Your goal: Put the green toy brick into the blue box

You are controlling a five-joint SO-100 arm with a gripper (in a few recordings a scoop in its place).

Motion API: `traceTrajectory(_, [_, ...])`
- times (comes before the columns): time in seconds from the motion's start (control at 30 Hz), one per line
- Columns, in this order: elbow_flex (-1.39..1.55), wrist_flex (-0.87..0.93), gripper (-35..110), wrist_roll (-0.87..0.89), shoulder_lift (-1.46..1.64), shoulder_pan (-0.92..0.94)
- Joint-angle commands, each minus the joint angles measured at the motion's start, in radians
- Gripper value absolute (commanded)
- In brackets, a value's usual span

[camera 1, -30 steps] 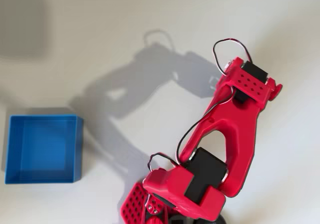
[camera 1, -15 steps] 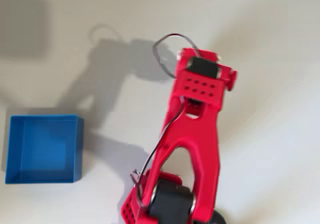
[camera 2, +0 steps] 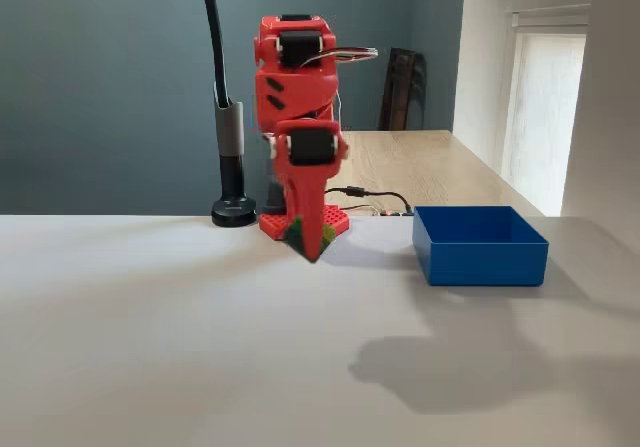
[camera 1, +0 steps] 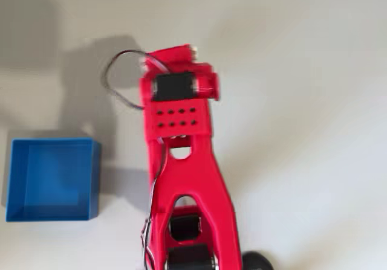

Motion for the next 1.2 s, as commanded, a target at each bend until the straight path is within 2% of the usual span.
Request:
traceTrajectory(0.0, [-0.052, 0.031, 0, -0.021, 0.084, -0.173])
traceTrajectory(0.27, [-0.156, 0.169, 0, -0.002, 0.075, -0.459])
traceTrajectory(0.57, [-0.370, 0.354, 0, 0.051, 0.066, -0.696])
traceTrajectory(0.97, [-0.336, 0.397, 0, 0.114, 0.057, -0.834])
traceTrajectory(1.17, [-0.347, 0.399, 0, 0.179, -0.081, -0.862])
